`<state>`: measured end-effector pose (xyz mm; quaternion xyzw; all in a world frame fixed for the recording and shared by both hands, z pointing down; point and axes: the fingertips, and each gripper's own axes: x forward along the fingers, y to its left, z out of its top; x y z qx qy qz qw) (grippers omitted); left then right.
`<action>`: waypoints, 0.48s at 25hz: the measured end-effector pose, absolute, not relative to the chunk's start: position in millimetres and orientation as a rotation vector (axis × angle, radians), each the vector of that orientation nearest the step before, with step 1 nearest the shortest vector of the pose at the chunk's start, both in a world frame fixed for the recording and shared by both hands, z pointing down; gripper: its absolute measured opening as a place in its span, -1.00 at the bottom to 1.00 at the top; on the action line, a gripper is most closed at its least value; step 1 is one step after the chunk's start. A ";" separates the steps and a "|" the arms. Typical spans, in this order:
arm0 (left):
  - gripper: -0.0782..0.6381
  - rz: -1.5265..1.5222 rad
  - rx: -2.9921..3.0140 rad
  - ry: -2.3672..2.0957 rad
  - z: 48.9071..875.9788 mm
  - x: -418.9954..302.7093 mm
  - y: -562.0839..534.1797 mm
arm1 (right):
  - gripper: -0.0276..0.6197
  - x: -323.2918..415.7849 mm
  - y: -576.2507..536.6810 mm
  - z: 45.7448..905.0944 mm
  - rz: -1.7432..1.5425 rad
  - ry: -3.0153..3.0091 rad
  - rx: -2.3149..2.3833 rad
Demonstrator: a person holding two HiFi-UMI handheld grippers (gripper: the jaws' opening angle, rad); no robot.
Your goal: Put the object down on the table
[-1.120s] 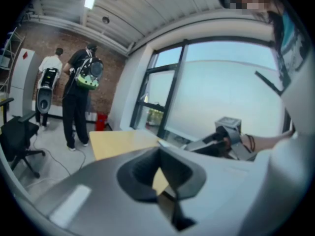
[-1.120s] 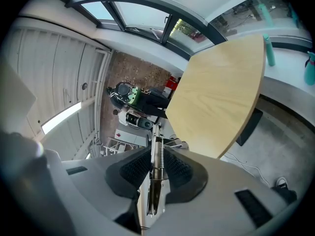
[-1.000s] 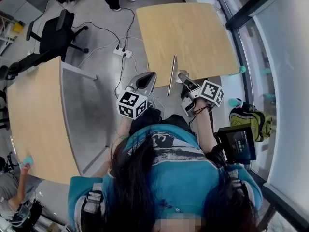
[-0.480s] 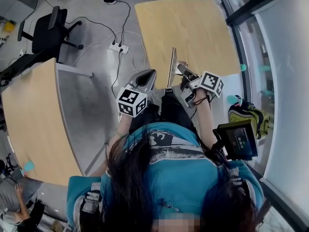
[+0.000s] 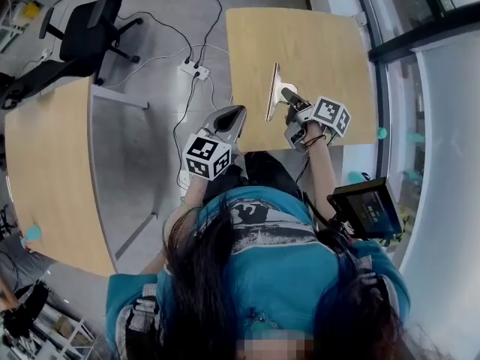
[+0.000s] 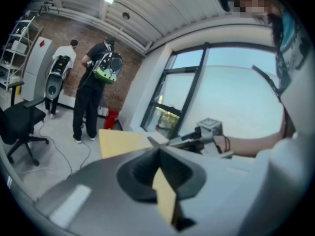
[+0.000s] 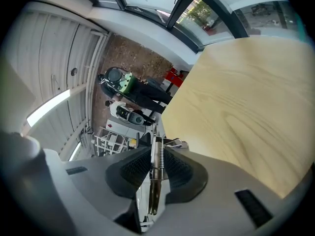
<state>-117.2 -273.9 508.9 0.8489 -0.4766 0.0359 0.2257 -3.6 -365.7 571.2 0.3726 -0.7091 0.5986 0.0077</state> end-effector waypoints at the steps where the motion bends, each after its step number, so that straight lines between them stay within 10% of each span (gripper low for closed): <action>1: -0.77 0.101 2.329 -1.323 509.7 -115.8 -282.6 | -0.63 -4.1 -379.7 574.2 1.849 -2.218 1.157; 12: -0.77 0.121 2.224 -1.442 522.5 -112.8 -322.4 | -0.63 -19.1 -471.5 651.7 1.647 -2.125 1.054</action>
